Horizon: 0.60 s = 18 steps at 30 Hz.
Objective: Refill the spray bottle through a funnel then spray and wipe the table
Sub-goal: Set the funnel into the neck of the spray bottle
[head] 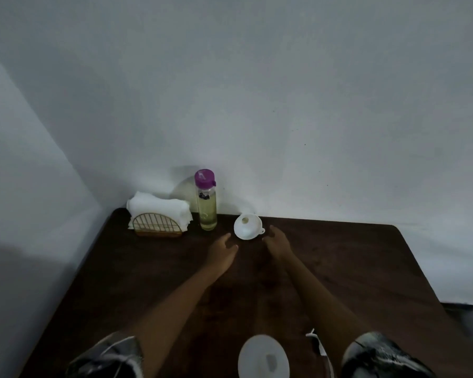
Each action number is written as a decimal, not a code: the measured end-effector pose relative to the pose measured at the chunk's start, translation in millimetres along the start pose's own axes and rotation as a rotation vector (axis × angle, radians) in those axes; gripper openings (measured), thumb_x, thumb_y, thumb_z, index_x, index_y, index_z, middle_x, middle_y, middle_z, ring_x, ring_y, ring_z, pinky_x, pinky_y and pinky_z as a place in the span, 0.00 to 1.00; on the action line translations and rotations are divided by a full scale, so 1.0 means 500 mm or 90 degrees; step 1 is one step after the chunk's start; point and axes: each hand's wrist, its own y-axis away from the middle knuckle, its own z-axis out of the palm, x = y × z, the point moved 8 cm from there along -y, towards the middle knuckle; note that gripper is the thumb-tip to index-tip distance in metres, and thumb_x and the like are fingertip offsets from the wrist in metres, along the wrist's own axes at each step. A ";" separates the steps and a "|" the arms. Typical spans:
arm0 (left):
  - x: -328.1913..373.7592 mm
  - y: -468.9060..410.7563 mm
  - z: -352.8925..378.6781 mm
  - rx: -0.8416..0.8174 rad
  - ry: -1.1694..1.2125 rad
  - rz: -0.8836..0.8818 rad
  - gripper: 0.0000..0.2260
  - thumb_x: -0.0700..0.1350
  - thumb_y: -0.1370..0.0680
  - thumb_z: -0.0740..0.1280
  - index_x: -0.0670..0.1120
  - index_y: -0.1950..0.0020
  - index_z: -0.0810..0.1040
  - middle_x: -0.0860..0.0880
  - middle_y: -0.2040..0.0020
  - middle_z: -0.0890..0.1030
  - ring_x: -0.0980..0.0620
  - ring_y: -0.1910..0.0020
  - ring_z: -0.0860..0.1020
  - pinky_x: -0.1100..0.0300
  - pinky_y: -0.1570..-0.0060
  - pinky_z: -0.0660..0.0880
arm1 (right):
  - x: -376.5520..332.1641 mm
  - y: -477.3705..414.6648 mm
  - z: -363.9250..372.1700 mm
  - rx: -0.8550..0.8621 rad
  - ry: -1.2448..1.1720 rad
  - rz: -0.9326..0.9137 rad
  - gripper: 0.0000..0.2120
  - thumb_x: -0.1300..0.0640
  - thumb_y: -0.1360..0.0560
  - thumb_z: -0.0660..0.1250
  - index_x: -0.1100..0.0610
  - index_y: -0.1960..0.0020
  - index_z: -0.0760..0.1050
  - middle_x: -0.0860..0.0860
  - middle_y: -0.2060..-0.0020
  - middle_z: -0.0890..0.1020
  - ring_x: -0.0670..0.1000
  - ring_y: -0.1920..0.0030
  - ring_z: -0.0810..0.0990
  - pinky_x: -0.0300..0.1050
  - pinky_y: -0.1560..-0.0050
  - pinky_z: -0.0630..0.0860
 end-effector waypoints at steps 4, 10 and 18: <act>0.035 -0.068 0.014 -0.012 -0.122 0.049 0.31 0.39 0.22 0.62 0.40 0.24 0.50 0.41 0.24 0.55 0.45 0.25 0.55 0.53 0.27 0.56 | 0.030 -0.094 0.034 -0.007 -0.011 -0.001 0.27 0.58 0.25 0.61 0.65 0.28 0.61 0.62 0.30 0.66 0.60 0.30 0.65 0.53 0.30 0.62; 0.065 -0.105 0.047 -0.087 -0.167 0.078 0.26 0.43 0.20 0.60 0.43 0.25 0.53 0.42 0.26 0.63 0.43 0.29 0.65 0.51 0.30 0.63 | -0.028 -0.064 0.036 -0.073 -0.013 -0.012 0.21 0.68 0.24 0.57 0.60 0.31 0.66 0.60 0.38 0.75 0.59 0.38 0.74 0.47 0.41 0.72; 0.063 -0.051 0.016 -0.019 -0.014 0.133 0.26 0.32 0.26 0.61 0.45 0.28 0.65 0.44 0.31 0.70 0.45 0.32 0.68 0.47 0.33 0.69 | -0.067 0.005 -0.020 0.019 -0.031 -0.108 0.20 0.68 0.26 0.61 0.66 0.34 0.69 0.63 0.37 0.74 0.60 0.36 0.72 0.50 0.36 0.68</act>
